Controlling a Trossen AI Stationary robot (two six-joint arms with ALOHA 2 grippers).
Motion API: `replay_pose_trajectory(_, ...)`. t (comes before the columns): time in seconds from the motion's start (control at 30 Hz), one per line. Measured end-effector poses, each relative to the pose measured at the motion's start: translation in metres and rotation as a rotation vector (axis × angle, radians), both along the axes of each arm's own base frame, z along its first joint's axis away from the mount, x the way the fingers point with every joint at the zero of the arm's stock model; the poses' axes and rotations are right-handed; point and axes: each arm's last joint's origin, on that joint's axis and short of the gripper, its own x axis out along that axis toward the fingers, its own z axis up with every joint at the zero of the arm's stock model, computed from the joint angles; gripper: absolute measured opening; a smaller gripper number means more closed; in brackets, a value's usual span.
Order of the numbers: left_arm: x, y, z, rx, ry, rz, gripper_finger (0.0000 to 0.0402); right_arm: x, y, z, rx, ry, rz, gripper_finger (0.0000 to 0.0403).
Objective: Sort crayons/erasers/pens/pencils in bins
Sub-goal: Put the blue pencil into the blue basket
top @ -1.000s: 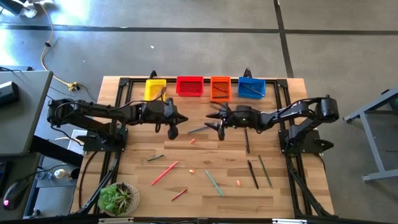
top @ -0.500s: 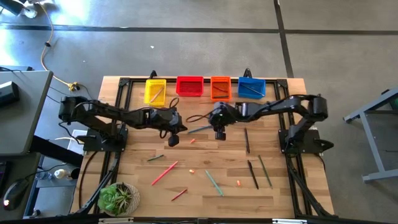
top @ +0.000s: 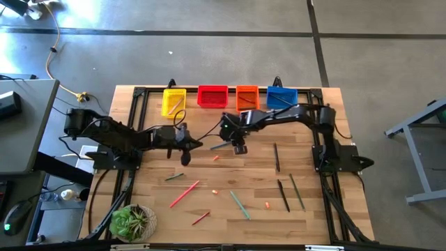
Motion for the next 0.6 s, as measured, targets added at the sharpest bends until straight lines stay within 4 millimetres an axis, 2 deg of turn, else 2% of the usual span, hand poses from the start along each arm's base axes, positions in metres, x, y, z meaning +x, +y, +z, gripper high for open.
replay_pose_trajectory(0.13, -0.005, 0.0, -0.005, 0.007, 0.023, 0.027, 0.0, 0.002, -0.005, -0.012, -0.009, 0.045, 0.004, 0.0138)
replay_pose_trajectory(0.6, -0.007, 0.001, -0.005, 0.029, 0.02, 0.072, 0.0, -0.002, -0.014, -0.021, 0.014, 0.096, -0.016, 0.013)
